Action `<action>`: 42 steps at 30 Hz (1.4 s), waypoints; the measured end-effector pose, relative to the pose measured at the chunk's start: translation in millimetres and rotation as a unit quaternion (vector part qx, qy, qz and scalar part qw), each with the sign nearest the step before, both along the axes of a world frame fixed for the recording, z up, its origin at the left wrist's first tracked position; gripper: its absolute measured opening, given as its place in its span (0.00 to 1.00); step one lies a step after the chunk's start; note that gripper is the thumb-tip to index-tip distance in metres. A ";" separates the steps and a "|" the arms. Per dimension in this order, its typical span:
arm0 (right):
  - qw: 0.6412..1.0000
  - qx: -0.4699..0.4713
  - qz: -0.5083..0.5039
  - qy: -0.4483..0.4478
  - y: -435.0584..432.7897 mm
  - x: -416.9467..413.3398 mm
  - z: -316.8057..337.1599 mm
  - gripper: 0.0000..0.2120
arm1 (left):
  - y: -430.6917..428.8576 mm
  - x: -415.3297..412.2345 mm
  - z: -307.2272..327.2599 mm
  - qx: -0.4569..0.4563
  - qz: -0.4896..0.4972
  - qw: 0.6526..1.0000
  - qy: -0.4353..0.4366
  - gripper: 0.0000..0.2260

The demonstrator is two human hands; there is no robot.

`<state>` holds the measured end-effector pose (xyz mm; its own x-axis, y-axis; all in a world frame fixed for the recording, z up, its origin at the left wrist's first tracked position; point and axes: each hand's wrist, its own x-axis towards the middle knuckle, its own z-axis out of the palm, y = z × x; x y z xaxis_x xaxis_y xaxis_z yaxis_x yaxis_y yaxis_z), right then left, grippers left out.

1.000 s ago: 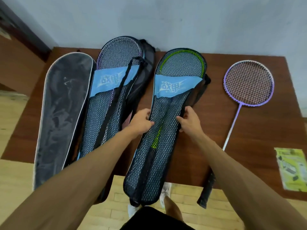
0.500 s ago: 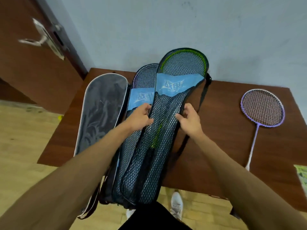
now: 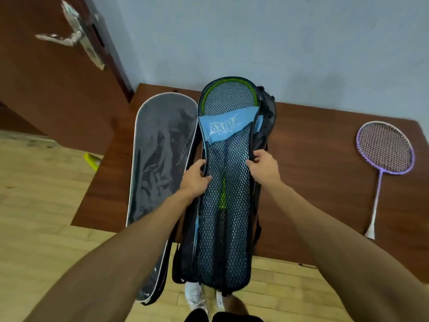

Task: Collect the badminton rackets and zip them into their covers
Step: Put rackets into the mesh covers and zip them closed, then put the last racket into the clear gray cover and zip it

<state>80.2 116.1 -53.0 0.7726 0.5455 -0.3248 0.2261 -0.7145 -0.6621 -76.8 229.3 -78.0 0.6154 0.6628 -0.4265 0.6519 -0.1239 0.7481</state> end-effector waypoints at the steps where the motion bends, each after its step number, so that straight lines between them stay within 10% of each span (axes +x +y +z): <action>1: 1.000 -0.006 0.007 -0.001 -0.5 0.6 -2.5 0.18 | 0.4 1.3 -2.0 -0.003 0.005 1.000 0.008 0.20; 9: 0.976 0.040 0.153 -0.149 35.5 -16.7 -11.2 0.19 | 30.1 -17.3 -0.9 0.013 0.070 0.993 0.090 0.17; 19: 0.955 -0.070 0.287 -0.032 126.8 -97.5 -34.1 0.15 | 106.9 -96.6 -32.5 0.084 0.182 0.958 0.203 0.21; 28: 0.961 -0.110 0.020 0.254 162.6 -126.9 -67.9 0.11 | 127.1 -129.4 -69.7 0.042 0.166 0.963 0.208 0.21; 42: 0.975 0.048 0.008 0.217 180.7 -167.7 -27.6 0.08 | 153.4 -174.1 -16.2 0.034 0.213 0.977 0.005 0.12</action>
<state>-87.5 296.8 -80.7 0.5644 0.5997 -0.5672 -0.0805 -0.6439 -0.7609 -250.9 382.6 -94.2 0.2744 0.8849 -0.3763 0.6622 0.1098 0.7412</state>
